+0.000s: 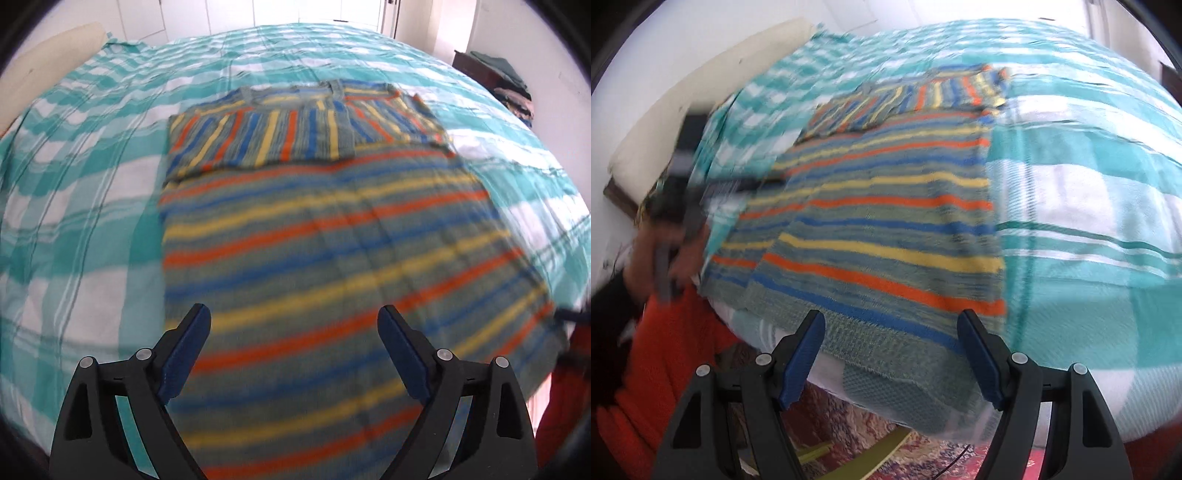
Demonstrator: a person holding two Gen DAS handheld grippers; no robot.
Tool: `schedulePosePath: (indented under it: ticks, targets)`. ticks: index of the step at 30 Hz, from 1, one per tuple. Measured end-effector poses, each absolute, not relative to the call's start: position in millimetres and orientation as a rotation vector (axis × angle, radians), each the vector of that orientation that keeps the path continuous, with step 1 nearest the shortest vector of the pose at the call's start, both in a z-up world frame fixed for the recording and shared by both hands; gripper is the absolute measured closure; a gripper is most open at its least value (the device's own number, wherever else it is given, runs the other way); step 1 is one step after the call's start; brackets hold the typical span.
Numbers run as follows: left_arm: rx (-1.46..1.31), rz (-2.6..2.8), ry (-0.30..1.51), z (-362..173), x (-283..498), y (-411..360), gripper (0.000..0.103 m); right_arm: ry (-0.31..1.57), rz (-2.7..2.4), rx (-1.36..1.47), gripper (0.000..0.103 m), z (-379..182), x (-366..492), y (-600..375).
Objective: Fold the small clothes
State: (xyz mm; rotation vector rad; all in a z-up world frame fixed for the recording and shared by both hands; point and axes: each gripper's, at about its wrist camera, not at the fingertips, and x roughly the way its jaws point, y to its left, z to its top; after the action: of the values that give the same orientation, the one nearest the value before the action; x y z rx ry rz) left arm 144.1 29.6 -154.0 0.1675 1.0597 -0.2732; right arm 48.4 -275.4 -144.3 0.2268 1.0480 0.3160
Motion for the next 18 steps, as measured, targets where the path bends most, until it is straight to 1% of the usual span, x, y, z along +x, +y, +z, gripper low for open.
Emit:
schedulePosePath:
  ticks: [4,8,11,18]
  targets:
    - [0.112,-0.233,1.109,-170.4,110.3,52.1,0.010,1.022,0.254,0.251,0.029,-141.4,45.8,-284.0]
    - [0.069,-0.193,1.125,-189.3,86.0,67.0,0.010,1.085,0.216,0.290,0.029,-158.4,51.4,-291.8]
    - [0.101,-0.194,1.117,-190.6,84.8,60.0,0.005,1.091,0.220,0.329,0.029,-164.9,52.0,-298.8]
    - [0.064,-0.201,1.113,-194.3,83.1,64.4,0.004,1.078,0.223,0.360,0.029,-169.7,50.5,-301.8]
